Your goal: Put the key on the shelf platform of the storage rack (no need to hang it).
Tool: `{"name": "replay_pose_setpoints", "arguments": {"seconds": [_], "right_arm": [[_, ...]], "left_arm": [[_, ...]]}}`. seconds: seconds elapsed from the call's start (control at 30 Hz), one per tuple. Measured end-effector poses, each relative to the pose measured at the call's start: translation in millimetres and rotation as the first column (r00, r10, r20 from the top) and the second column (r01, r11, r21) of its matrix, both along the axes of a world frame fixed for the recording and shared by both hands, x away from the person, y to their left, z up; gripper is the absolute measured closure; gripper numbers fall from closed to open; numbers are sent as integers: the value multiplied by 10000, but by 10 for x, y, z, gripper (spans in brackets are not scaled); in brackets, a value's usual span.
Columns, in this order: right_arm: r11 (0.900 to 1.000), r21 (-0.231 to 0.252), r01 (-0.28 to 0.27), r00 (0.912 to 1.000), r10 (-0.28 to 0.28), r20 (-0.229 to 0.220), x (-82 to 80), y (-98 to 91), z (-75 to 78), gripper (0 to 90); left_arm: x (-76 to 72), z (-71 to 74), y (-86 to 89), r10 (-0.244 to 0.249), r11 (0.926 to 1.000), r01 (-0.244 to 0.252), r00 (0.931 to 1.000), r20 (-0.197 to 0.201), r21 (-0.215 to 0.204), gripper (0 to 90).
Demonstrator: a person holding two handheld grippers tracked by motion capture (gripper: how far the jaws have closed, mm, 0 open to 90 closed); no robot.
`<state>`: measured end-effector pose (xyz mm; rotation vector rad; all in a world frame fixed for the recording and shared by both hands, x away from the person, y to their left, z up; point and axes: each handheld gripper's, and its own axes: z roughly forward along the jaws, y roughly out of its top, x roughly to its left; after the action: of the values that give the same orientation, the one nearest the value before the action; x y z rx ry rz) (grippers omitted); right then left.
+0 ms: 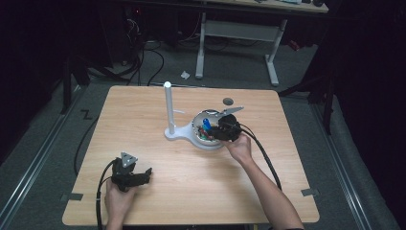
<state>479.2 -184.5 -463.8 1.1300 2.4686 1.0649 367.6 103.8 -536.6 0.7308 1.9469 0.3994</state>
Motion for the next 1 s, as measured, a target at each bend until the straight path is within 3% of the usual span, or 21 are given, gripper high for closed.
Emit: {"name": "replay_pose_setpoints", "arguments": {"seconds": [0.2,0.53,0.73,1.0], "right_arm": [[9999,104,52,10000,-52,-10,9,-13,9,694],[9992,285,265,9983,-279,502,-64,-88,170,570],[9989,277,376,9962,-397,773,-133,-199,298,561],[9952,661,725,9917,-789,1010,-243,-404,377,586]], "left_arm": [[-2,-3,5,-74,10000,74,10000,19,60,146],[-1,-2,4,-72,10000,72,10000,23,54,146],[-1,-2,4,-61,10000,61,10000,21,47,146],[0,0,0,-4,10000,4,10000,0,-4,146]]}}
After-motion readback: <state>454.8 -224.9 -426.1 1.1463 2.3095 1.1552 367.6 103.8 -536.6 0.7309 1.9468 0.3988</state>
